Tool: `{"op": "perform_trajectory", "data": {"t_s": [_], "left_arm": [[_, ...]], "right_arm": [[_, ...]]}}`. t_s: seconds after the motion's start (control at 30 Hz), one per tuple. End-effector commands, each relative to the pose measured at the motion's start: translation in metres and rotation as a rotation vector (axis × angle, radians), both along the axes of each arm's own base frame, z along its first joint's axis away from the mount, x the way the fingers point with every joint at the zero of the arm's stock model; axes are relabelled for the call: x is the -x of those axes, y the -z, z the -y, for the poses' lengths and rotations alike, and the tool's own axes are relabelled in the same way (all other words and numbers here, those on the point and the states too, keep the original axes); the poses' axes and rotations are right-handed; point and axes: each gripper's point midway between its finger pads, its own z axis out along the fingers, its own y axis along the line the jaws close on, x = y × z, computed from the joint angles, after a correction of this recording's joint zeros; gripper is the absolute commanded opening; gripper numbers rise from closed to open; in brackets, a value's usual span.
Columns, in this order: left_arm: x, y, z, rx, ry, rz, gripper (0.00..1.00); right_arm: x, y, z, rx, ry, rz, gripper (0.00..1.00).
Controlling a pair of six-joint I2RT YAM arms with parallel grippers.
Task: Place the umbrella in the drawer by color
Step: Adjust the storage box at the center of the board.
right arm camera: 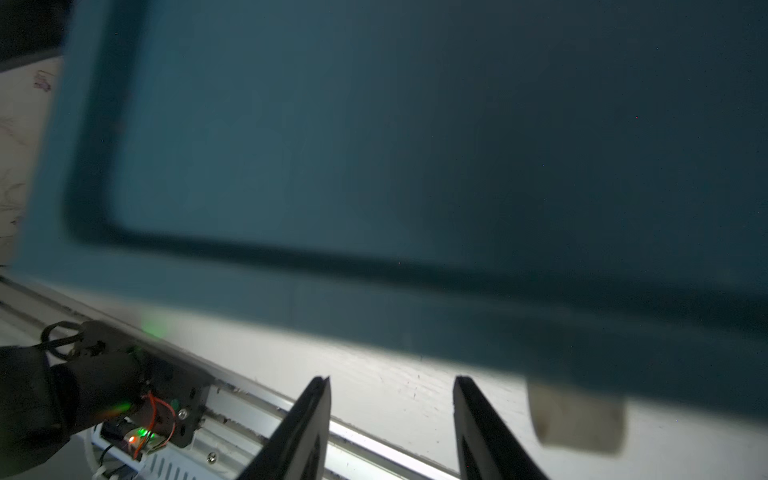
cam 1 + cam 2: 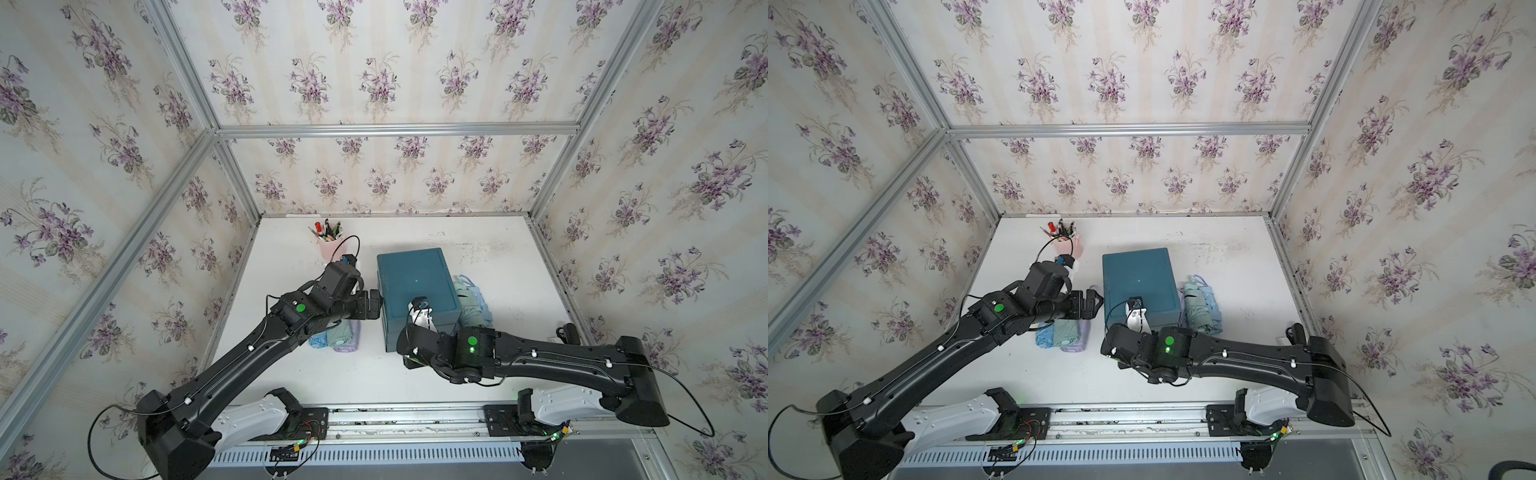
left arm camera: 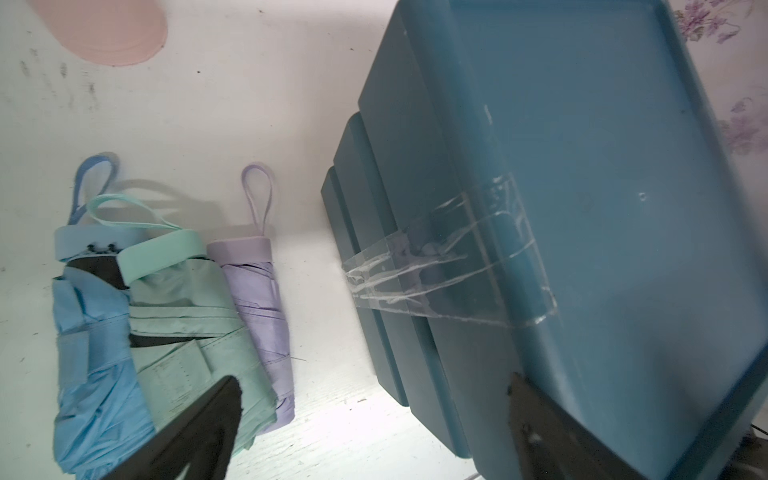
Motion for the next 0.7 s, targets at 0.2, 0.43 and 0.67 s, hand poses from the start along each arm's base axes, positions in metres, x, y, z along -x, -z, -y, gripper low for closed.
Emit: {"op": "perform_trajectory", "data": {"t_s": [0.2, 0.43, 0.67], "left_arm": [[-0.011, -0.035, 0.025, 0.072, 0.081, 0.06, 0.95], [-0.022, -0.008, 0.037, 0.016, 0.106, -0.009, 0.84], [-0.046, 0.0, 0.045, -0.083, 0.132, 0.008, 0.7]], "right_arm": [[-0.02, -0.016, -0.001, -0.11, -0.011, 0.071, 0.46], [-0.03, -0.033, 0.014, -0.092, 0.013, 0.129, 0.46], [-0.058, -0.042, 0.002, -0.068, 0.033, 0.15, 0.32]]}}
